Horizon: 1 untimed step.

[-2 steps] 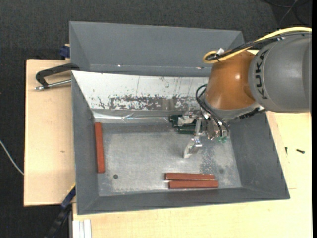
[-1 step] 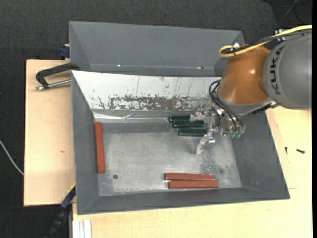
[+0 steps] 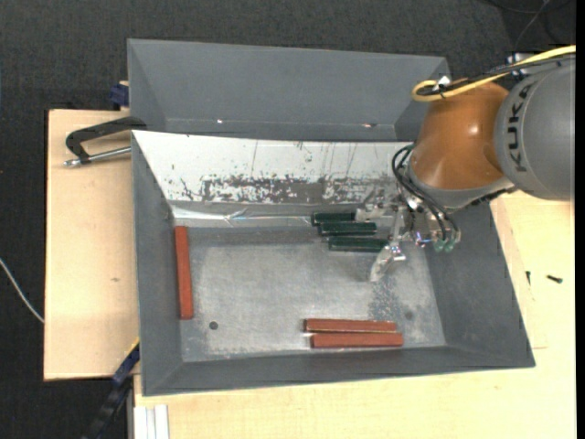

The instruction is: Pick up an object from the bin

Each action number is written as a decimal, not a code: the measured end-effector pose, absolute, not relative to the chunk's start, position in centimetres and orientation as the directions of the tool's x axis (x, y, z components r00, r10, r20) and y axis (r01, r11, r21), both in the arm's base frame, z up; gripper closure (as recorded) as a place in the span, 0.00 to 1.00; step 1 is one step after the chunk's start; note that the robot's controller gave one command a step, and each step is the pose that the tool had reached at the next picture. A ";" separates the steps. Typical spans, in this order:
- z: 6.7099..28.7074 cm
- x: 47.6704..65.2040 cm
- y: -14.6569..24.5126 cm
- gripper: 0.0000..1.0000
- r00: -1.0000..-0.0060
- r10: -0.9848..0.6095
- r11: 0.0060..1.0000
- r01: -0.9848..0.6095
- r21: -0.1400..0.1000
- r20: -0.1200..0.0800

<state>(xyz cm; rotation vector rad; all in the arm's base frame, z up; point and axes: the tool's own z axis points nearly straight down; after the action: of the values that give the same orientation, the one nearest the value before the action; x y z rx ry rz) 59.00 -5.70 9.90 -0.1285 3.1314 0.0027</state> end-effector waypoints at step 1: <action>15.3 55.3 -6.0 0.00 -1.000 0.027 1.000 0.027 0.002 0.006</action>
Offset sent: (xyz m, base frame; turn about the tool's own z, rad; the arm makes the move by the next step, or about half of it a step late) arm 0.0060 0.0223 -0.0290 0.0220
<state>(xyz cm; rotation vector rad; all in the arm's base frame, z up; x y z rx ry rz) 55.25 -6.00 15.27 0.0418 3.1470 0.0032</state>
